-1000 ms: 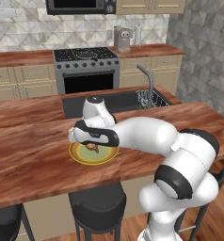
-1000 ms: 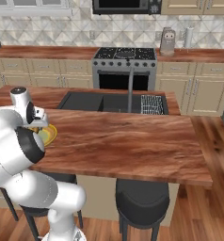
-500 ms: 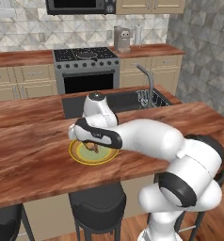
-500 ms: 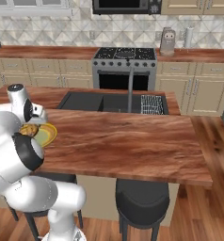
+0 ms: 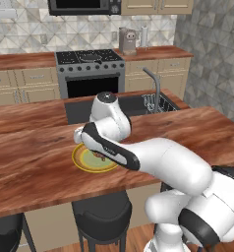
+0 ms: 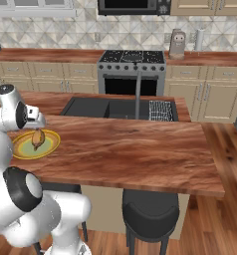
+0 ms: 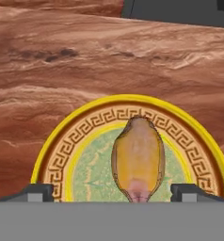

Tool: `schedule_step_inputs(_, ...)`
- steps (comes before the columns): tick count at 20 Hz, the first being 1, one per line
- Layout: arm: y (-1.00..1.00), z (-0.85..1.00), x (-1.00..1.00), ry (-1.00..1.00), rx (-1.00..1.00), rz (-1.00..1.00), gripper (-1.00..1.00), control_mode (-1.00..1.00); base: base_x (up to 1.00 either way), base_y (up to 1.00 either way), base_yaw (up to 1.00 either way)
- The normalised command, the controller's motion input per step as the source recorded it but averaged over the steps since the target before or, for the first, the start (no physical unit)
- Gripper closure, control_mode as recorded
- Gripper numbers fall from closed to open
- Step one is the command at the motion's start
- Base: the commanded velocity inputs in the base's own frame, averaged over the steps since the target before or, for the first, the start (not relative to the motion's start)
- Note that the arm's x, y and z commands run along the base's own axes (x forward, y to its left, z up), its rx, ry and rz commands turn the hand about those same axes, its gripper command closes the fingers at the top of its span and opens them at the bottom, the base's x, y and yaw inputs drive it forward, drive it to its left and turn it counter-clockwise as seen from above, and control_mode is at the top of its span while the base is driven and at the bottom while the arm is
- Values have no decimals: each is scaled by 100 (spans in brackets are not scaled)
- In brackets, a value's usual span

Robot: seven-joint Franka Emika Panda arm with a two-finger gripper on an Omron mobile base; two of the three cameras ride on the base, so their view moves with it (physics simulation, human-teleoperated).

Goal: Take the chicken drumsticks from the pan and place one on each plate on the dining counter.

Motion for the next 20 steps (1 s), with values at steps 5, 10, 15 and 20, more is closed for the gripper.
schedule_step_inputs(5, -39, 18, -100, -8, 12, 0, -100, -100, 0, 0, 0)
schedule_step_inputs(10, -52, 7, -100, -13, 14, 0, -100, -100, 0, 0, 0)
schedule_step_inputs(15, -56, 6, -100, -16, 10, 0, -100, -100, 0, 0, 0)
schedule_step_inputs(20, -56, 14, -98, -4, 3, -5, -100, -100, 0, 0, 0)
